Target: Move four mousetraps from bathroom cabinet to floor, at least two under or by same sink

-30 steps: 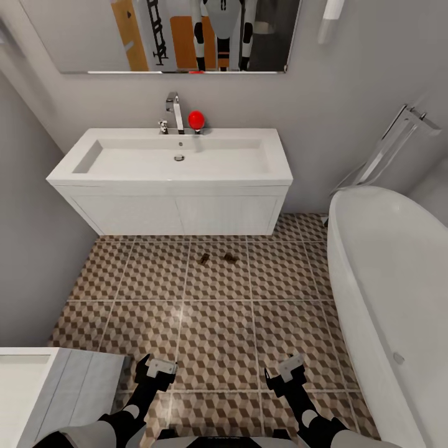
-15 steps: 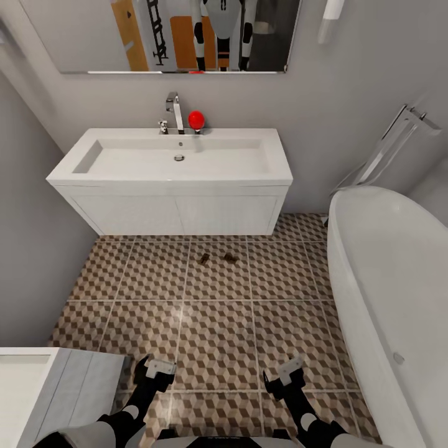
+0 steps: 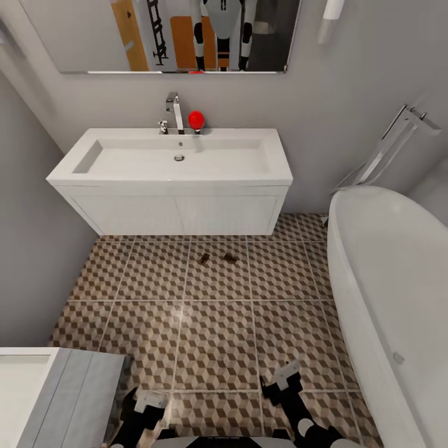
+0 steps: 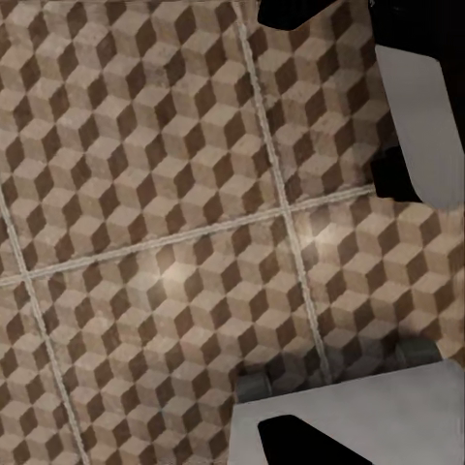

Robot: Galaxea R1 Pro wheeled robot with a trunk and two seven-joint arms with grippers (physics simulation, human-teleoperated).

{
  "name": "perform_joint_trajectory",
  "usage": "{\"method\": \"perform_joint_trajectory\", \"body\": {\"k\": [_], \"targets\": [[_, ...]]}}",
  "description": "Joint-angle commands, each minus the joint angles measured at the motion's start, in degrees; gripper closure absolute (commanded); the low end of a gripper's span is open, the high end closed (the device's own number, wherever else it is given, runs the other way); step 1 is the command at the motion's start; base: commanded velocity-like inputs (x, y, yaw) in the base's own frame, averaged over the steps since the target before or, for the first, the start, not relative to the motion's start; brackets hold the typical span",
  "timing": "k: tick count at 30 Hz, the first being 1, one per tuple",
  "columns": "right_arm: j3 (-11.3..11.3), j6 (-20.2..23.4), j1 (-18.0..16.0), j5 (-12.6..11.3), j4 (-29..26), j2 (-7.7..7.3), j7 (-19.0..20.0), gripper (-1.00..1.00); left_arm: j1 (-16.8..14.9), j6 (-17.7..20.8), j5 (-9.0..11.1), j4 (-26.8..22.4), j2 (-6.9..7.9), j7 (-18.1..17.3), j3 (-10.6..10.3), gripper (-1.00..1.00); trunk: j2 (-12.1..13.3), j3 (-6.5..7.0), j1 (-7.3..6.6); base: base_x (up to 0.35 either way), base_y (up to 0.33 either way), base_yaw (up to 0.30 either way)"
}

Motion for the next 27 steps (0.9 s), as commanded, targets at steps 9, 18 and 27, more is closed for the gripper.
{"method": "perform_joint_trajectory", "body": {"k": [9, 18, 27], "targets": [[0.1, 0.0, 0.9, 0.6, 0.1, 0.22, -0.6, -1.0, 1.5, 0.8, 0.8, 0.2, 1.74, 0.4, -0.4, -1.0, -0.1, -0.03, 0.03, 0.0, 0.0, 0.0], [0.0, -0.3, 1.2, 0.4, 0.1, -0.24, -0.8, -1.0, 1.8, 6.0, 2.2, 0.2, 1.94, 0.0, -0.3, -1.0, -0.1, 0.51, 0.03, 0.0, 0.0, 0.0], [0.0, -0.4, 1.2, 0.4, 0.1, -0.14, -0.9, -1.0, 1.8, 9.0, 2.3, 0.2, 1.82, -0.1, -0.3, -1.0, -0.1, 1.08, 0.03, 0.0, 0.0, 0.0]]}}
